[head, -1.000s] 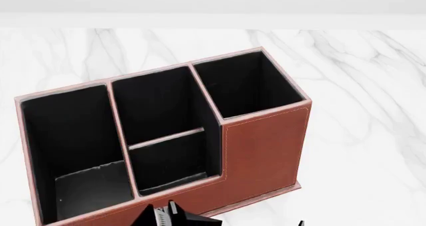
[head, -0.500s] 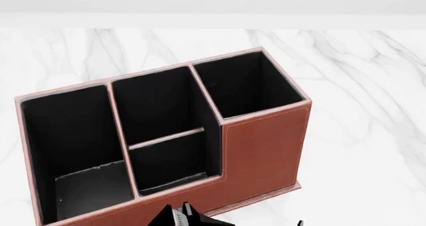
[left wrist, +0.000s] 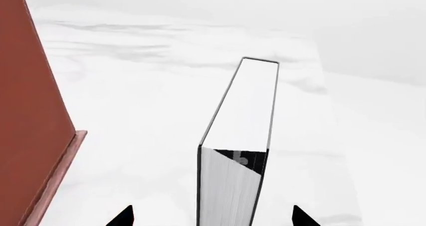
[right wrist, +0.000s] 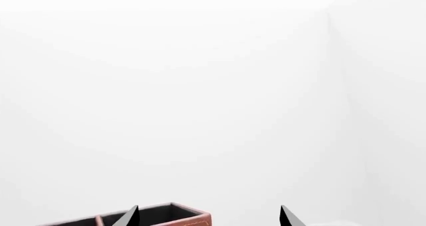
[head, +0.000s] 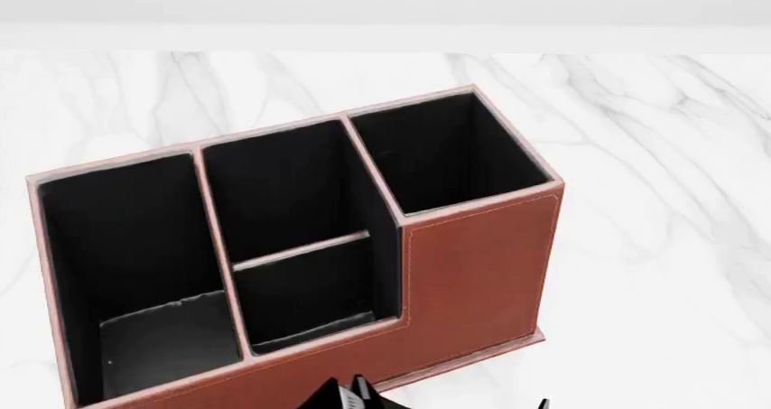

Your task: Pick up the book and place it in the back compartment of the caddy.

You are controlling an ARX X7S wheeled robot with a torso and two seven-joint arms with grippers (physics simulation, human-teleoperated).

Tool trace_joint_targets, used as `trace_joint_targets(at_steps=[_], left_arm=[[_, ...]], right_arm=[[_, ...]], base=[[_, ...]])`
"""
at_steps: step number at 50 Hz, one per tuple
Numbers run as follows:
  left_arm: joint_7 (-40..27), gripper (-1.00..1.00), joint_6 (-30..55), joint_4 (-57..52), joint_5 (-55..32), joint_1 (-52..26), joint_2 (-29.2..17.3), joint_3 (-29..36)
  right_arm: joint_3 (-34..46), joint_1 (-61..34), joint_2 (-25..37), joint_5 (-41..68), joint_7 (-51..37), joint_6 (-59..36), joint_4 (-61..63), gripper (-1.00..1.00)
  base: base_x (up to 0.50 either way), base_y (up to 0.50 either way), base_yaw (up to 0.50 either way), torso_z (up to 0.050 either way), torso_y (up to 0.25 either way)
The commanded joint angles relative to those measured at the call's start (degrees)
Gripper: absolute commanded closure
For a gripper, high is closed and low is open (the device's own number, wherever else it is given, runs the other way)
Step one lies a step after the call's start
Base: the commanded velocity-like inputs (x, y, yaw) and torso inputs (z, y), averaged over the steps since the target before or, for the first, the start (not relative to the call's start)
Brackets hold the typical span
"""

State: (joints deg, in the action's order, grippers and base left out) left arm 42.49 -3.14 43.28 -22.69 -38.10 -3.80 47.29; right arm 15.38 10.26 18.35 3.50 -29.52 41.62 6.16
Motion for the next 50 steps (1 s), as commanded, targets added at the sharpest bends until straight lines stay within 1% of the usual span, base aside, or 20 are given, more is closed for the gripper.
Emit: trace_joint_targets(at_steps=[1, 14, 19, 22, 24, 29, 33, 38, 43, 44, 50], left_arm=[[0.46, -1.0, -1.31, 3.28, 0.18, -0.95, 1.53, 1.04], [0.78, -1.0, -3.11, 7.82, -0.56, -2.79, 3.15, 2.45], [0.4, -1.0, -4.4, 10.3, -2.74, -4.04, 3.67, 5.02], [-0.43, -1.0, -5.38, 11.43, -5.26, -4.83, 3.7, 8.01], [-1.1, -1.0, -6.33, 12.63, -8.26, -5.67, 3.75, 11.36], [-4.02, -1.0, -9.16, 15.38, -18.13, -8.11, 3.78, 23.63], [-5.36, -1.0, -10.8, 16.32, -24.78, -9.57, 3.79, 30.96], [-6.59, -1.0, -11.66, 16.12, -28.93, -10.36, 3.79, 36.35], [-6.65, -1.0, -11.9, 15.91, -30.31, -10.6, 3.79, 38.73], [-6.32, 1.0, -12.09, 16.0, -30.27, -10.53, 3.79, 39.07], [-6.0, 1.0, -11.91, 16.48, -31.11, -10.36, 3.79, 39.58]], right_arm=[[0.15, -0.06, 0.1, -0.06, -0.17, -0.1, 0.0, -1.0], [0.39, -0.31, 0.29, 0.18, -0.15, 0.02, -0.26, -1.0], [0.5, -0.44, 0.27, 0.05, -0.2, -0.05, -0.42, -1.0], [0.52, -0.38, 0.32, 0.02, -0.25, -0.06, -0.31, -1.0], [0.53, -0.39, 0.37, 0.12, -0.26, -0.02, -0.33, -1.0], [0.49, -0.18, 0.57, 0.31, -0.35, 0.1, -0.05, -1.0], [0.51, -0.02, 0.64, 0.27, -0.43, 0.08, 0.12, -1.0], [0.55, 0.09, 0.75, 0.36, -0.5, 0.02, 0.32, -1.0], [0.52, 0.16, 0.83, 0.42, -0.62, 0.11, 0.42, -1.0], [0.55, 0.15, 0.83, 0.37, -0.62, 0.11, 0.41, -1.0], [0.61, -0.21, 0.82, 0.48, -0.65, 0.16, -0.05, -1.0]], base=[[0.0, 0.0, 0.0, 0.0, 0.0], [0.0, 0.0, 0.0, 0.0, 0.0], [0.0, 0.0, 0.0, 0.0, 0.0], [0.0, 0.0, 0.0, 0.0, 0.0], [0.0, 0.0, 0.0, 0.0, 0.0], [0.0, 0.0, 0.0, 0.0, 0.0], [0.0, 0.0, 0.0, 0.0, 0.0], [0.0, 0.0, 0.0, 0.0, 0.0], [0.0, 0.0, 0.0, 0.0, 0.0], [0.0, 0.0, 0.0, 0.0, 0.0], [0.0, 0.0, 0.0, 0.0, 0.0]])
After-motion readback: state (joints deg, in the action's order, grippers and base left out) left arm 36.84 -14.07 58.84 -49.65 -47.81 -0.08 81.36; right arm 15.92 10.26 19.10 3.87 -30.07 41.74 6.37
